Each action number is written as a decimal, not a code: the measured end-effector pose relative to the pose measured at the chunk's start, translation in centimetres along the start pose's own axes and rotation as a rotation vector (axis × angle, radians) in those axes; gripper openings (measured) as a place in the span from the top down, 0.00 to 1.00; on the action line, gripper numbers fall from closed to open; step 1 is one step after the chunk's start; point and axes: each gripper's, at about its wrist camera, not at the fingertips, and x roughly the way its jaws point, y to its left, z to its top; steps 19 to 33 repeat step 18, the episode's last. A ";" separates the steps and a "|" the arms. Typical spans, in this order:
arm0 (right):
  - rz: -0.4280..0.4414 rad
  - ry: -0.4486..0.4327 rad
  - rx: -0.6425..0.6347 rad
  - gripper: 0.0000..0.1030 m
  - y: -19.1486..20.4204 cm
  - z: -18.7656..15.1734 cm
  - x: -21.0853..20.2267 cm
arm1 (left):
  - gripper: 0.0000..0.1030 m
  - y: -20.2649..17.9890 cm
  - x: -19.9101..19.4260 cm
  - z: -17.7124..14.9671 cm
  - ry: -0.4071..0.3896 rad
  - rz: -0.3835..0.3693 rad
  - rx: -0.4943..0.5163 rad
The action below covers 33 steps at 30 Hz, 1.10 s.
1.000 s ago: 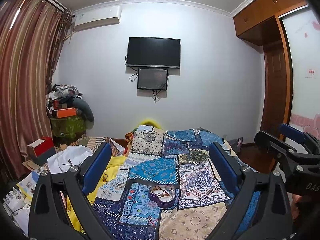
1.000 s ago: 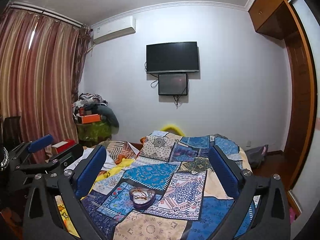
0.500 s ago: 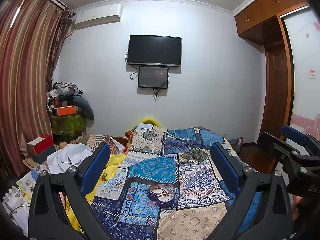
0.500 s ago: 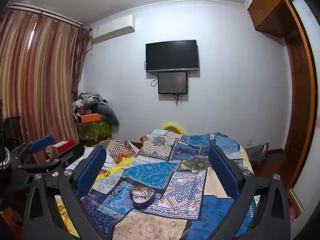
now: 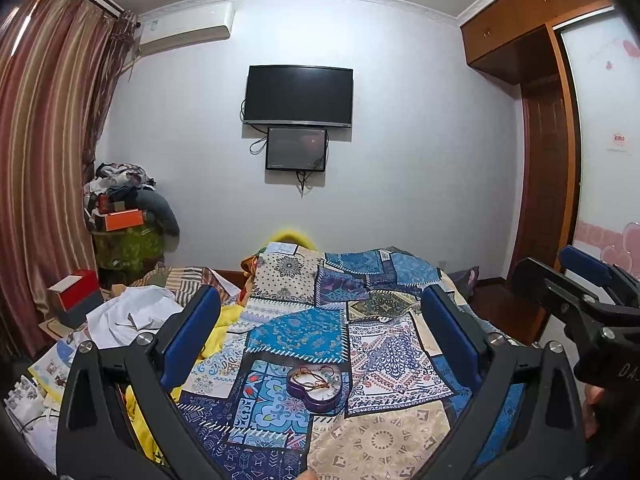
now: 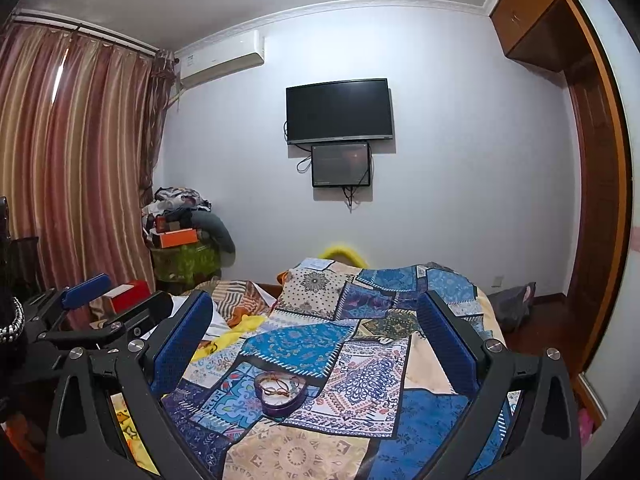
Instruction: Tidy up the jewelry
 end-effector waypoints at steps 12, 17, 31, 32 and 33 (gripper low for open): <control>-0.004 0.002 0.009 0.02 -0.1 0.1 0.2 | 0.02 -0.1 -0.2 0.1 -0.004 -0.014 0.005; -0.007 0.003 0.007 0.02 0.0 0.2 0.2 | 0.02 0.2 -0.2 0.1 -0.006 -0.015 0.000; -0.007 0.004 0.006 0.02 0.0 0.1 0.2 | 0.02 0.2 -0.2 0.1 -0.006 -0.013 -0.001; -0.007 0.004 0.006 0.02 0.0 0.1 0.2 | 0.02 0.2 -0.2 0.1 -0.006 -0.013 -0.001; -0.007 0.004 0.006 0.02 0.0 0.1 0.2 | 0.02 0.2 -0.2 0.1 -0.006 -0.013 -0.001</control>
